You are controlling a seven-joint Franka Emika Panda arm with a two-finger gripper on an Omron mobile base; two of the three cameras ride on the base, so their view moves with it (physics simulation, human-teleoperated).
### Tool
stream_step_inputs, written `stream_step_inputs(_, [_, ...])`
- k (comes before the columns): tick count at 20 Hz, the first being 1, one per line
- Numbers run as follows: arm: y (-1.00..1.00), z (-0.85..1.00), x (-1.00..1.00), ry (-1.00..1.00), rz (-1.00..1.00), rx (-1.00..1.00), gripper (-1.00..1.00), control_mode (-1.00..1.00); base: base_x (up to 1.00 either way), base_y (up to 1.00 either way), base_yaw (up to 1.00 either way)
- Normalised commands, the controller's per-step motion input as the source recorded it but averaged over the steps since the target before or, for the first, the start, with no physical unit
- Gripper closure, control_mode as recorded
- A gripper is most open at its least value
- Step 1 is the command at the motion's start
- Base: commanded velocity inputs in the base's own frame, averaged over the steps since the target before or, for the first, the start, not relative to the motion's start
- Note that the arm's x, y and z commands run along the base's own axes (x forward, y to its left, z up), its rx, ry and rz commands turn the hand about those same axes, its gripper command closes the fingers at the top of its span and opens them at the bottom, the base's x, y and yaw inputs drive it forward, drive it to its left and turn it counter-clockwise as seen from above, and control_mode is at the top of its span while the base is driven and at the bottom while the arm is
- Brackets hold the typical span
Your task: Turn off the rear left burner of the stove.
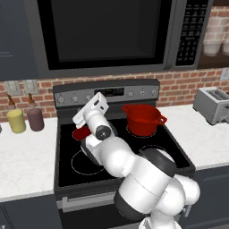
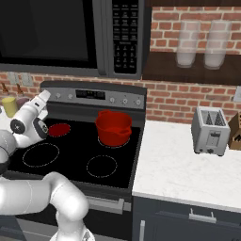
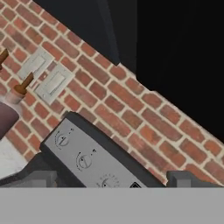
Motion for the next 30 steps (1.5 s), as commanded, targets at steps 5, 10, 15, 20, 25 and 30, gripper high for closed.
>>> stream_step_inputs(5, [0.09,-0.17,0.32,0.04,0.0,-0.02,-1.0,-1.0,0.0,0.0,0.0])
stream_step_inputs(10, [0.0,-0.16,0.33,0.08,0.0,0.0,-1.0,-1.0,0.0,0.0,0.0])
stream_step_inputs(15, [0.0,-0.12,0.46,0.03,0.0,0.0,-1.0,-1.0,0.0,0.0,0.0])
stream_step_inputs(20, [0.0,-0.14,0.45,0.0,0.0,0.0,-1.0,-1.0,0.0,0.0,0.0])
stream_step_inputs(25, [0.0,-0.27,0.37,0.01,0.0,0.0,-1.0,-1.0,0.0,0.0,0.0])
stream_step_inputs(30, [0.0,-0.38,0.19,0.01,0.0,0.0,-1.0,-1.0,0.0,0.0,0.0])
